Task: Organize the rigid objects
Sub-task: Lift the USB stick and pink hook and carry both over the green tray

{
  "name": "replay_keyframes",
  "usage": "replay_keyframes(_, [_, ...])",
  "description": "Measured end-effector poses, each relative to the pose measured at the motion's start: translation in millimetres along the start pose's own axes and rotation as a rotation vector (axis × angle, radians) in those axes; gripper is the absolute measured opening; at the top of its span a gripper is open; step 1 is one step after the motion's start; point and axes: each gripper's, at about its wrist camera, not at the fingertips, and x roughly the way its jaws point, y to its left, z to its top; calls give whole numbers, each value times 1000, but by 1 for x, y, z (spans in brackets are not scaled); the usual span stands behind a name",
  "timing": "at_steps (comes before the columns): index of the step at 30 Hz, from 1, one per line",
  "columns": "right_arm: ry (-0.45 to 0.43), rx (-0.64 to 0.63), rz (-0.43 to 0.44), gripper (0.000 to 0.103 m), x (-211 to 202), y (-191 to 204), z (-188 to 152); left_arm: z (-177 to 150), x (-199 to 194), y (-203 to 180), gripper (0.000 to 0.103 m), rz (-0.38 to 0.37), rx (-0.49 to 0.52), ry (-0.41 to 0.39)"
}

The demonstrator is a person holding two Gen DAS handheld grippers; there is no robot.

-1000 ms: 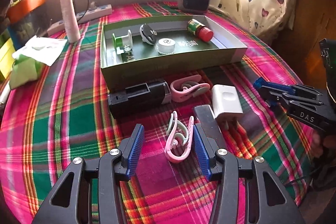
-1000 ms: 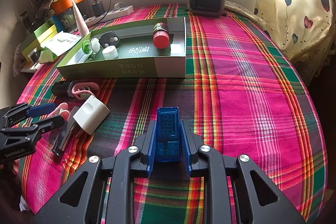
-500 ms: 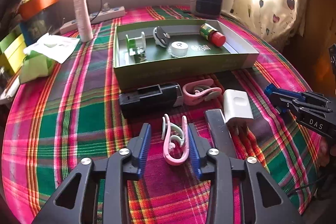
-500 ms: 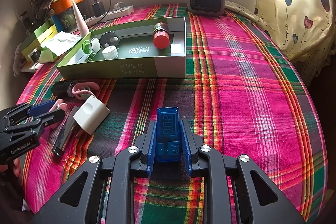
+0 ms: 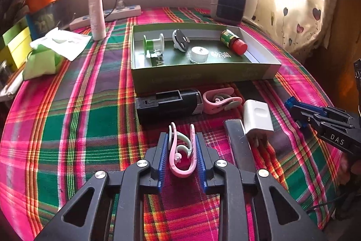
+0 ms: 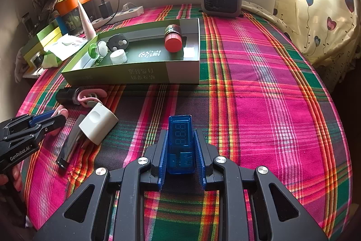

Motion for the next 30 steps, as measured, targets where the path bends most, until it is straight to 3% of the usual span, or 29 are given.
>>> replay_keyframes(30, [-19,0,25,23,-6,2,3,5,-11,1,22,-18,-33,-18])
